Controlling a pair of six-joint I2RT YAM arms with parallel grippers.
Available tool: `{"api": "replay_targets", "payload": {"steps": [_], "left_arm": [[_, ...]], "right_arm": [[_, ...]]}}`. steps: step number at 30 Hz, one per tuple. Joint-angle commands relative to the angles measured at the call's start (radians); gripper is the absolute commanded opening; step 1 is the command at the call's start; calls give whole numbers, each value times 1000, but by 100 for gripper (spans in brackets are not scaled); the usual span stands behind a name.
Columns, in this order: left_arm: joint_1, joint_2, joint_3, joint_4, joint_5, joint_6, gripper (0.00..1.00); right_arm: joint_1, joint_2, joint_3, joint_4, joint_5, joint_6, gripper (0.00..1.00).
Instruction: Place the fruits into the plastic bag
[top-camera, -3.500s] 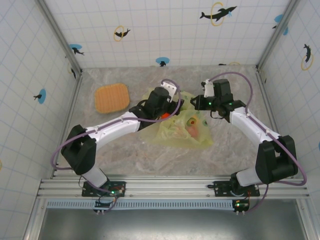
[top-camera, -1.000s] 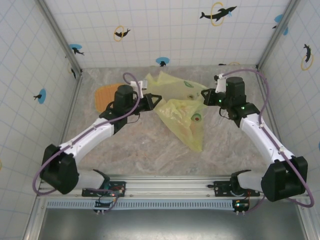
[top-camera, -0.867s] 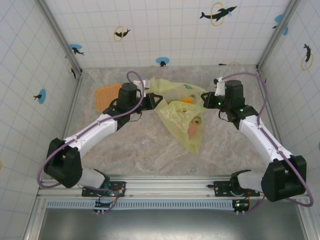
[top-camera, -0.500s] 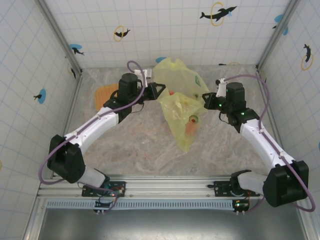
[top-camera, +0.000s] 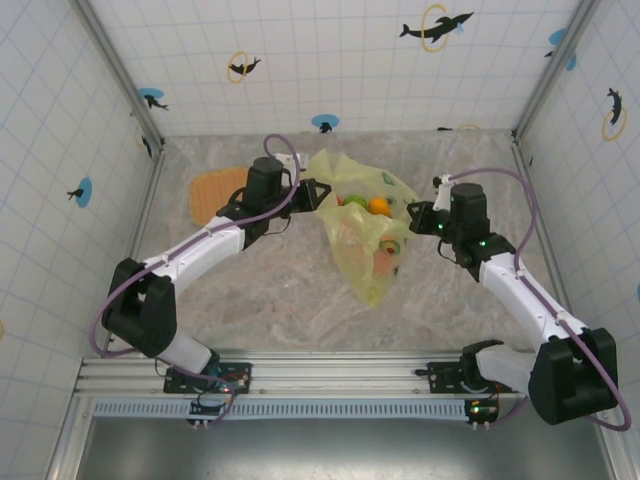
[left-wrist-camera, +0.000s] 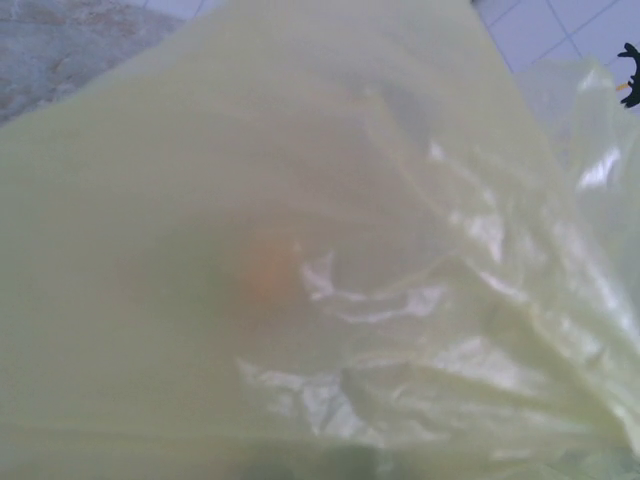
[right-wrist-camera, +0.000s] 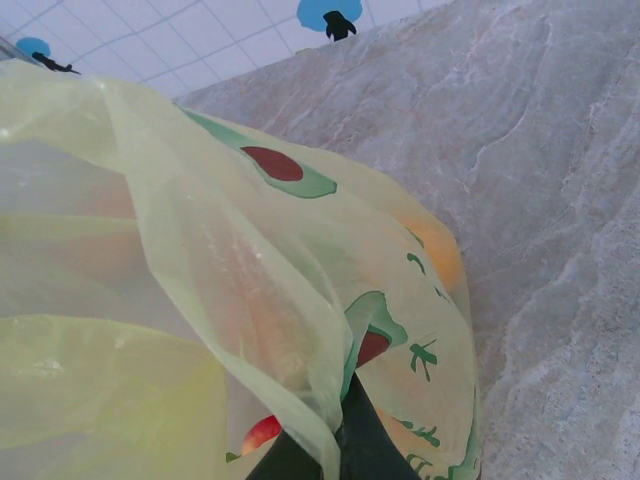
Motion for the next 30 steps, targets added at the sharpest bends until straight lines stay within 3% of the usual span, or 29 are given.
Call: {"api": "replay_targets", "payload": {"steps": [1, 2, 6, 9, 12, 14, 22, 30], "left_arm": [[-1, -28, 2, 6, -6, 36, 22], [-1, -34, 3, 3, -10, 42, 30], [6, -62, 5, -42, -31, 84, 55], [9, -109, -17, -84, -91, 136, 77], [17, -180, -69, -89, -167, 167, 90], [25, -232, -95, -90, -202, 182, 97], [31, -415, -249, -39, -397, 218, 98], [30, -571, -435, -18, -797, 171, 98]], "right_arm": [[4, -21, 39, 29, 4, 5, 0], [4, -20, 49, 25, 1, 2, 2], [4, -17, 91, -14, 6, -20, 32], [-1, -29, 129, -57, 29, -51, 79], [-11, -52, 159, -81, 52, -70, 100], [-17, -68, 178, -91, 64, -81, 100], [-34, -136, 197, -101, 170, -120, 100], [-37, -200, 91, -74, 376, -192, 100]]}}
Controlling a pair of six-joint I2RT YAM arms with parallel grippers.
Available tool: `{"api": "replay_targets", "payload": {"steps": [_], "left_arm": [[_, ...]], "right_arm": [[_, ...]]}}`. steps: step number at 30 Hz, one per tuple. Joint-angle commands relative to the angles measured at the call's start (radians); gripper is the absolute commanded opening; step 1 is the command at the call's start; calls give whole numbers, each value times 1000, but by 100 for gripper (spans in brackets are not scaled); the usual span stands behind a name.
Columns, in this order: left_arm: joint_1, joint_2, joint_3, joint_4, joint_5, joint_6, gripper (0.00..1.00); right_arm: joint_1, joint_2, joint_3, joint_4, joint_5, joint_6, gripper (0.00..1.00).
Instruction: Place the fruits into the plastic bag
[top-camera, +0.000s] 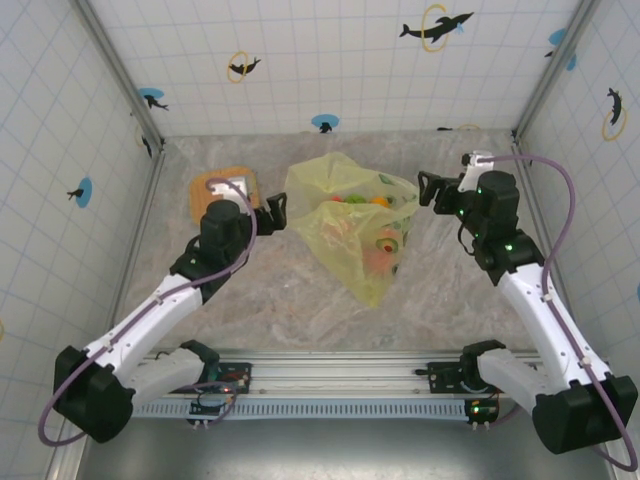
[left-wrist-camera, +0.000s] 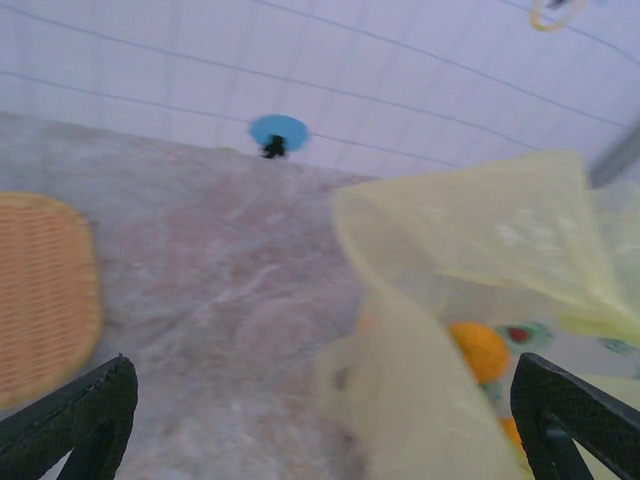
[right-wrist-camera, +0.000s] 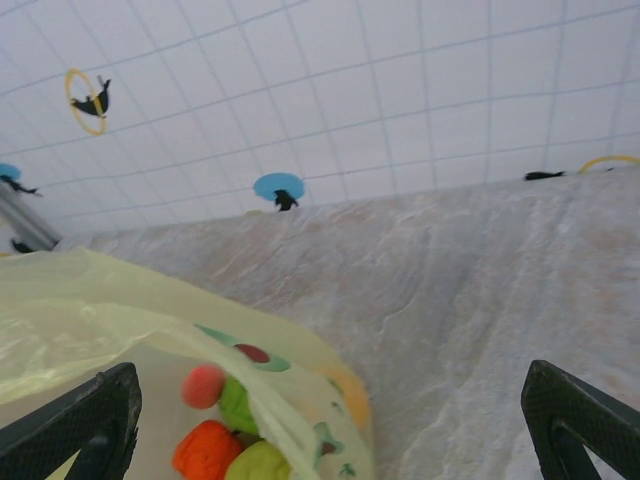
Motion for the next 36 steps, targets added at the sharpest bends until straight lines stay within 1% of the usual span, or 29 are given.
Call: {"api": "replay_targets", "payload": {"steps": [1, 3, 5, 8, 9, 10, 11, 13, 15, 16, 17, 18, 21, 24, 26, 29, 30, 32, 33, 35, 36], "left_arm": [[5, -67, -92, 25, -278, -11, 97], [5, -107, -179, 73, -394, 3, 98], [9, -129, -253, 120, -482, 21, 98], [22, -131, -337, 168, -602, 69, 98], [28, -128, -371, 204, -641, 105, 97], [30, -125, -403, 247, -662, 137, 98], [38, -119, -446, 312, -686, 204, 98], [55, -105, -529, 456, -689, 278, 98], [83, -74, -587, 559, -668, 306, 97], [90, -58, -601, 581, -659, 309, 98], [133, -34, -612, 603, -647, 312, 97], [155, -5, -620, 623, -635, 320, 97], [212, 89, -632, 681, -575, 368, 97], [264, 173, -651, 752, -529, 381, 97], [308, 212, -676, 815, -453, 372, 97], [382, 279, -706, 933, -298, 361, 97], [392, 287, -694, 911, -276, 367, 97], [419, 308, -703, 986, -203, 376, 97], [438, 320, -709, 1024, -150, 370, 97], [465, 349, -702, 1061, -67, 373, 97], [472, 383, -705, 1101, -49, 383, 97]], "right_arm": [[-5, -51, -80, 32, 164, -50, 100], [-6, -87, -153, 92, 263, -66, 100], [-10, -120, -240, 155, 346, -75, 100], [-15, -148, -361, 252, 427, -75, 100], [-17, -151, -399, 278, 444, -72, 100], [-19, -150, -430, 300, 460, -69, 100], [-19, -147, -465, 327, 476, -67, 100], [-22, -133, -518, 373, 496, -64, 100], [-26, -109, -560, 415, 503, -62, 100], [-28, -96, -576, 432, 503, -62, 100], [-29, -83, -591, 452, 504, -64, 100], [-31, -67, -604, 467, 509, -64, 100], [-36, -20, -642, 517, 538, -62, 100], [-46, 31, -679, 569, 560, -69, 100], [-57, 58, -693, 583, 543, -64, 100], [-64, 86, -733, 642, 538, -75, 100], [-65, 96, -753, 678, 539, -84, 100], [-68, 118, -794, 758, 529, -103, 100], [-69, 135, -815, 803, 520, -111, 100], [-73, 170, -838, 860, 507, -113, 100], [-74, 190, -839, 871, 502, -112, 100]]}}
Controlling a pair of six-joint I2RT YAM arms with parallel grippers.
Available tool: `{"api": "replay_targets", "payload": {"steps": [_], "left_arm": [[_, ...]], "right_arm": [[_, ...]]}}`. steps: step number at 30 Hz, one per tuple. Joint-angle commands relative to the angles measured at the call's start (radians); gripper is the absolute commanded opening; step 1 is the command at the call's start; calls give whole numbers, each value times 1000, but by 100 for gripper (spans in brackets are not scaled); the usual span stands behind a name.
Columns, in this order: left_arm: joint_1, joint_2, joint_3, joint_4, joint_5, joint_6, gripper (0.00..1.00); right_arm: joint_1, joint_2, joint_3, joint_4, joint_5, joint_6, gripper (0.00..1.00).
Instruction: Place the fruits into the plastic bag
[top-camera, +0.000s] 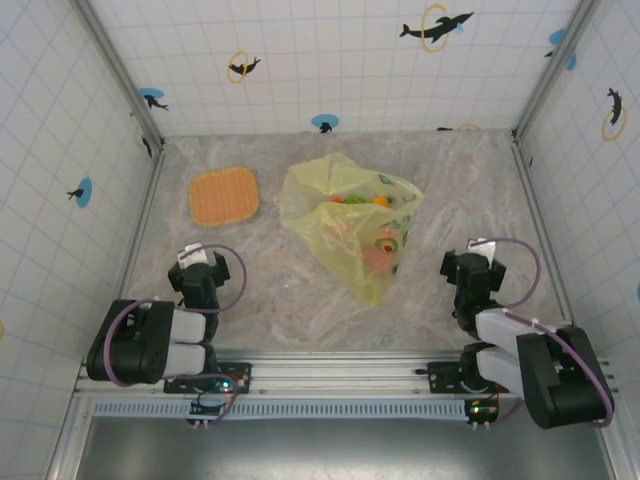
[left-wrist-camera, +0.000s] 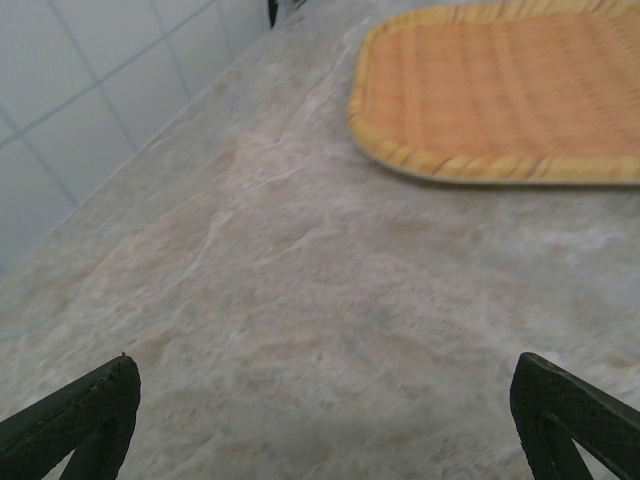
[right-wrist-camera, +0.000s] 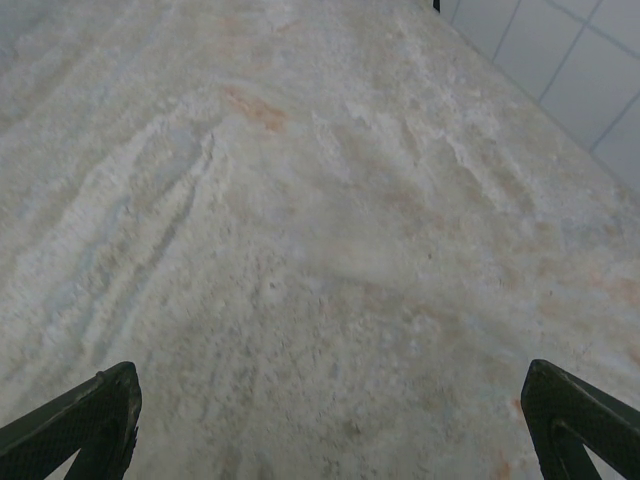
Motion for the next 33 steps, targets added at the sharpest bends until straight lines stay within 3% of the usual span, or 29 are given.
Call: {"api": "replay_targets", "payload": {"steps": [1, 2, 4, 18, 22, 27, 29, 33], "left_arm": [[26, 92, -9, 218, 175, 29, 97], [38, 145, -15, 303, 190, 20, 97], [79, 165, -13, 279, 241, -16, 97], [86, 164, -8, 266, 254, -15, 97], [86, 166, -9, 266, 255, -15, 97], [86, 166, -9, 266, 254, -15, 97], [86, 166, -7, 266, 255, -16, 97], [86, 166, -7, 266, 254, -16, 97]], "right_arm": [[-9, 53, -23, 161, -8, -14, 100], [-9, 69, -21, 166, -15, -14, 100], [-9, 94, -20, 181, -26, -15, 100], [-28, 214, -23, 357, -80, -70, 100], [-49, 249, -38, 472, -124, -106, 100], [-85, 412, -125, 811, -182, -109, 100], [-101, 380, -93, 689, -214, -90, 100], [-120, 380, -93, 689, -250, -83, 100]]}}
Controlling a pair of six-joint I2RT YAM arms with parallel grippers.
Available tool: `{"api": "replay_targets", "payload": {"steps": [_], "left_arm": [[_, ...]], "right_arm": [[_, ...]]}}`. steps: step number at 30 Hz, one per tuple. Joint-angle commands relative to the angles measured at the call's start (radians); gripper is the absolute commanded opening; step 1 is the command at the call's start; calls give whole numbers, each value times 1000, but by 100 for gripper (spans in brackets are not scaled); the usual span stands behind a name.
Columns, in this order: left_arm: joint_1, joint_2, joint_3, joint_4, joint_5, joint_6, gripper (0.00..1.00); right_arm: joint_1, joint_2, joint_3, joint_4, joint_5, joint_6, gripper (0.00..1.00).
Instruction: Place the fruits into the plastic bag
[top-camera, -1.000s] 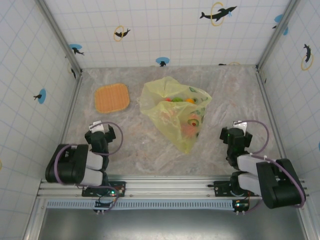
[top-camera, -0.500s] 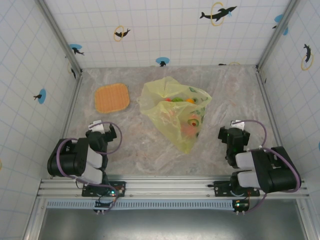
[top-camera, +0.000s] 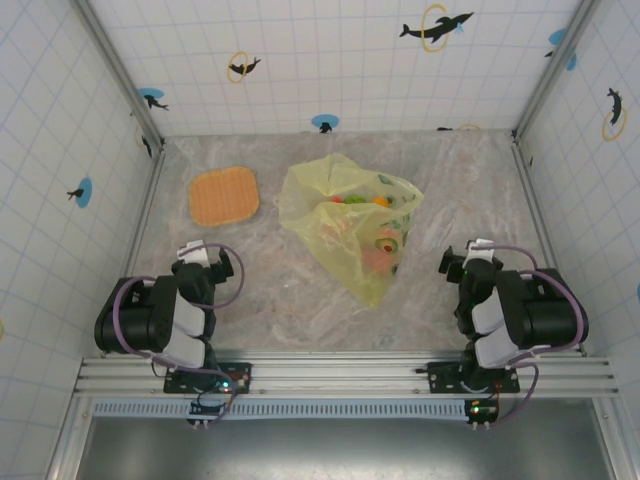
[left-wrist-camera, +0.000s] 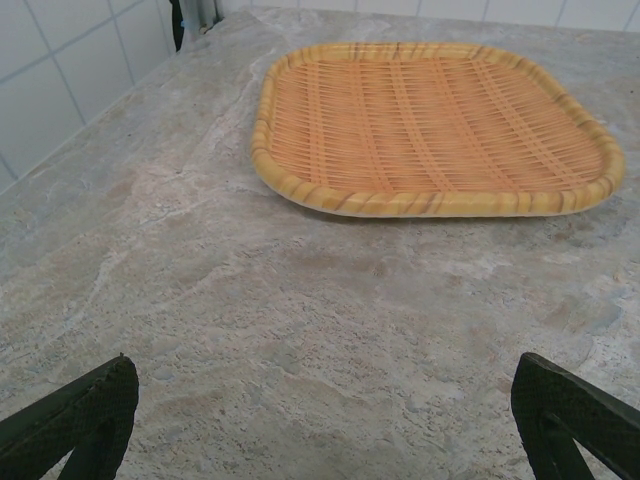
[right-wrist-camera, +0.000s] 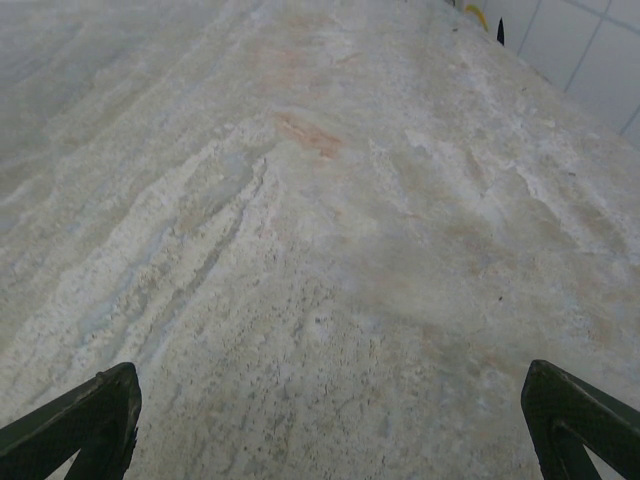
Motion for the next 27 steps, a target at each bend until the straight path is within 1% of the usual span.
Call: {"api": "replay_targets", "payload": {"steps": [1, 27], "left_arm": [[7, 4, -6, 40, 17, -16, 97], [8, 2, -8, 42, 14, -14, 98]], "right_arm": [[-9, -9, -21, 60, -39, 8, 100], [-13, -8, -24, 66, -51, 7, 100]]}}
